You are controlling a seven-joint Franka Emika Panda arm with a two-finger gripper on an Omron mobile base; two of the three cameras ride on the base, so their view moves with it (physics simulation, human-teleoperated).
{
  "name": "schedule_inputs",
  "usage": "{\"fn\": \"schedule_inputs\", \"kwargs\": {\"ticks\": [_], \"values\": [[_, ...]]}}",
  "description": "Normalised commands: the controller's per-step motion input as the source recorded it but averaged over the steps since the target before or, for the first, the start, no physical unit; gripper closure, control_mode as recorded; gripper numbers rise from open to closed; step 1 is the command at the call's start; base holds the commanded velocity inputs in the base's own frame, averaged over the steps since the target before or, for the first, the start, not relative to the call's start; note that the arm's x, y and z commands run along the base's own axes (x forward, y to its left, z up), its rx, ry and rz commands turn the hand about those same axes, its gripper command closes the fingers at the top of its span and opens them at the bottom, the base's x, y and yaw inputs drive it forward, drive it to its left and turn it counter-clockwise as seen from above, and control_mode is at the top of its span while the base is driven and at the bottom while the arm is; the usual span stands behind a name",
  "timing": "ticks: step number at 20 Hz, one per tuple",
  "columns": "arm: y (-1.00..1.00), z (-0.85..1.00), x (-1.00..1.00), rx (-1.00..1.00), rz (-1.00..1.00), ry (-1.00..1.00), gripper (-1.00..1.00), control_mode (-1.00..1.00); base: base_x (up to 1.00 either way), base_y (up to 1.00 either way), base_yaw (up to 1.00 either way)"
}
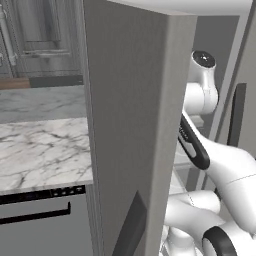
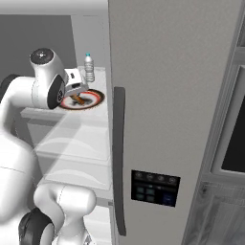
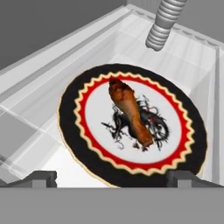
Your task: Retrieve the chicken drumstick from the fridge and place it on the saucepan with marinade on the stove.
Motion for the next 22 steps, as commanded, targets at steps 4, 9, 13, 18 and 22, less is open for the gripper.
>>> {"fn": "schedule_inputs", "kwargs": {"ticks": [4, 9, 13, 18, 22], "values": [[0.00, 0.00, 0.26, 0.00, 0.00, 0.01, -1.00, -1.00, 0.00, 0.00, 0.00], [0.00, -0.08, 0.24, 0.00, 0.00, 0.03, -1.00, -1.00, 0.00, 0.00, 0.00], [0.00, -0.10, 0.22, 0.00, 0.00, 0.04, -1.00, -1.00, 0.00, 0.00, 0.00], [0.00, -0.08, 0.17, 0.00, 0.00, 0.06, -1.00, -1.00, 0.00, 0.00, 0.00], [0.02, -0.01, 0.10, 0.00, 0.00, 0.04, -1.00, -1.00, 0.00, 0.00, 0.00]]}}
